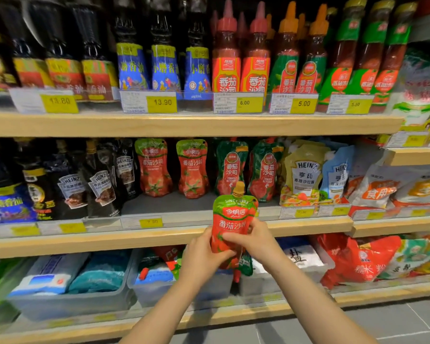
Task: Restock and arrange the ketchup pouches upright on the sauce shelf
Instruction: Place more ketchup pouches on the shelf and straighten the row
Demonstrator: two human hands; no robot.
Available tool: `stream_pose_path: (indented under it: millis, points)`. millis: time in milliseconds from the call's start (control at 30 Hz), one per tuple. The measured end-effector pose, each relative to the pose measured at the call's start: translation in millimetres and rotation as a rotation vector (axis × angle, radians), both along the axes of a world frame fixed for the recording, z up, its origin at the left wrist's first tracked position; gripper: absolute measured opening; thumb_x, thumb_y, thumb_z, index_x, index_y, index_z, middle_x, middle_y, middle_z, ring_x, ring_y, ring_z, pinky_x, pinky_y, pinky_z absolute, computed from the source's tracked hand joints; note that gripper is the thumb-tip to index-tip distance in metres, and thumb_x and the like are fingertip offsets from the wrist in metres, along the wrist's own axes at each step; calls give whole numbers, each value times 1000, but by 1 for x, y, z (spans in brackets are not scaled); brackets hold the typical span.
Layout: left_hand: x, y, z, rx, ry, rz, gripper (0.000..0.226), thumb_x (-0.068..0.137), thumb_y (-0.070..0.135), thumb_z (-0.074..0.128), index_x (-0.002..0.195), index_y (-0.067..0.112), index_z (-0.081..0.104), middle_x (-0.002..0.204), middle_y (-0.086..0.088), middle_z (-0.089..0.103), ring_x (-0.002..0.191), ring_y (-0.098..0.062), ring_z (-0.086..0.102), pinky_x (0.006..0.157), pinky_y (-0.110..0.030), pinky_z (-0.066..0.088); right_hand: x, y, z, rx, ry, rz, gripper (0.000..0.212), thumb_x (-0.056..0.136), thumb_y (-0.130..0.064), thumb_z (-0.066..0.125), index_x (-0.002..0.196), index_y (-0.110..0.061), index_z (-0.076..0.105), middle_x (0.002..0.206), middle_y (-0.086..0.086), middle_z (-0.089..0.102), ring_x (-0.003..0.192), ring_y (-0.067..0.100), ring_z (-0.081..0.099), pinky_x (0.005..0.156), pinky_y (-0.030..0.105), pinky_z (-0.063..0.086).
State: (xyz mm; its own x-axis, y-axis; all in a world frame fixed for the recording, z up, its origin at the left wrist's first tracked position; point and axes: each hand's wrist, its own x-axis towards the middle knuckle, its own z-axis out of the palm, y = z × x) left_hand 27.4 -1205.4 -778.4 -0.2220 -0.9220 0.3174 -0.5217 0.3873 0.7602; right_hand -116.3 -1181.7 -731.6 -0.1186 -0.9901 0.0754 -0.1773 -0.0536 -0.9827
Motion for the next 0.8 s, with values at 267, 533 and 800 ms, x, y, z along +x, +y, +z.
stream_pose_path:
  millis: [267,533,800]
  points:
    - [42,-14,11,16,109,-128,57,51,53,79,100,44,52,92,21,68,84,9,63,76,-20,54,25,-12,31,-95,-63,42,27,75,-12,74,100,-12,65,89,-2,72,71,-1,68,55,11,50]
    - [70,-42,50,-89,108,-174,46,58,52,76,99,45,56,87,25,67,83,12,61,71,-6,46,58,-21,59,-366,-2,25,26,79,-10,70,93,-32,68,88,-17,74,86,3,68,69,14,53]
    - [60,-89,89,-8,81,-94,30,70,29,80,95,25,64,81,20,64,69,12,57,57,-1,43,35,-34,57,-289,108,-71,38,80,-26,70,113,-35,54,120,-12,59,112,4,55,92,20,45]
